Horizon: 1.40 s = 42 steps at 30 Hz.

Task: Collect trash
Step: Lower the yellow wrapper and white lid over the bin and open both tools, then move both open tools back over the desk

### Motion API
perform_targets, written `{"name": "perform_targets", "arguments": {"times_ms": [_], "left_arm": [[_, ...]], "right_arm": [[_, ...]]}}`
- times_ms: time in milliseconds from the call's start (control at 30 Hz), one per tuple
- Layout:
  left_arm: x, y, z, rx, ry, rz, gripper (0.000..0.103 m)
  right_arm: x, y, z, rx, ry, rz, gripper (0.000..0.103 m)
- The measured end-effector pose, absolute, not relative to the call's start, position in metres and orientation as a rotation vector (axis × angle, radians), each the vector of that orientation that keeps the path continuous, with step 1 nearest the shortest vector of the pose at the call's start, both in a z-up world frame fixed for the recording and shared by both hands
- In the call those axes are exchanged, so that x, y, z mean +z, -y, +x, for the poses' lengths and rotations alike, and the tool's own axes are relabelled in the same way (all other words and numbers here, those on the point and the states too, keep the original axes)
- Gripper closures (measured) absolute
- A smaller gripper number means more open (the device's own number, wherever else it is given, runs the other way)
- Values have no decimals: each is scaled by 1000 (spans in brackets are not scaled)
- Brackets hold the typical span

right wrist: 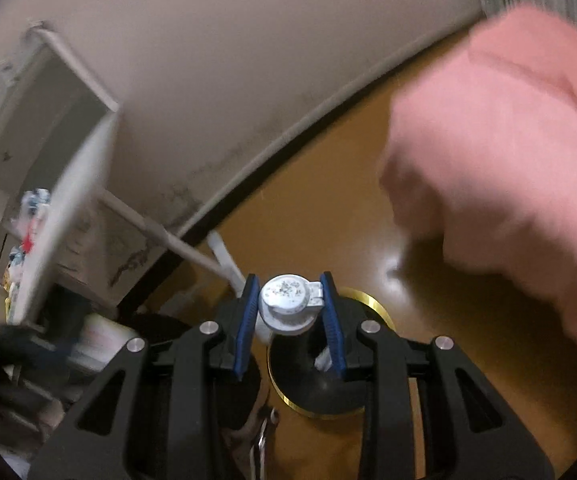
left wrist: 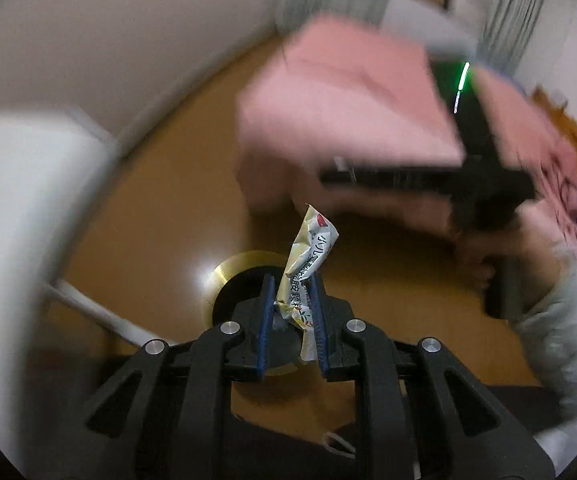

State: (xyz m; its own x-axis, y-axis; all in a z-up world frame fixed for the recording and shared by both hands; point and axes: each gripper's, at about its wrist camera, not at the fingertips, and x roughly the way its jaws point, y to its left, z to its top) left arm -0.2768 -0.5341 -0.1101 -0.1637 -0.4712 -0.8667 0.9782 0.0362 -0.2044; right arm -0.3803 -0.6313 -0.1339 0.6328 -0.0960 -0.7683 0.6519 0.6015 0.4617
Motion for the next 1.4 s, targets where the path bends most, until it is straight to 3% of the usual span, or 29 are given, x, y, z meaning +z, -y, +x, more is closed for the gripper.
{"name": "perform_targets", "arguments": {"times_ms": [67,167,300,333,367,400,433,467,633,733,767,800,967,1167,1400], "left_arm": [[-190,568,-278,-1406,-1158,780,86],[-269,596,-265,-1287,-1300,848,86],[-301,611,-260,-1250,-1352,869,85],[-300,613,-259,-1262,-1352,857,80],[-298,613,-260,-1275,-1345,851,70],[-296,611,-263,-1277,-1328,850,30],[-290,612,-264,-1278,-1296,843,12],[-279,608,-265,-1294,-1237,815,7],[-220,593,-288,-1403,-1145,744,7],[-138,570,-299,-1509,-906,646,6],[-97,555,-298,-1540,-793,588,6],[-74,545,-294,-1545,-735,556,6],[16,483,-240,-1348,-560,404,6],[40,375,-148,-1006,-575,261,6],[26,186,-51,-453,-670,133,6]], "right_arm": [[-182,640,-371,-470,-849,903,72],[-244,646,-352,-466,-966,985,72],[-288,653,-339,-483,-1033,1050,72],[-293,655,-339,-481,-1032,1070,72],[-296,657,-340,-479,-1032,1085,65],[-300,659,-343,-479,-1028,1113,41],[-300,662,-346,-488,-1023,1128,29],[-297,665,-351,-504,-998,1135,19],[-261,670,-375,-608,-923,1107,19],[-186,668,-395,-835,-838,860,17],[-156,664,-402,-907,-778,774,11],[-132,658,-406,-950,-719,712,6],[-20,605,-391,-1029,-458,426,6],[21,547,-283,-702,-494,317,6],[37,467,-154,-345,-559,223,6]]}}
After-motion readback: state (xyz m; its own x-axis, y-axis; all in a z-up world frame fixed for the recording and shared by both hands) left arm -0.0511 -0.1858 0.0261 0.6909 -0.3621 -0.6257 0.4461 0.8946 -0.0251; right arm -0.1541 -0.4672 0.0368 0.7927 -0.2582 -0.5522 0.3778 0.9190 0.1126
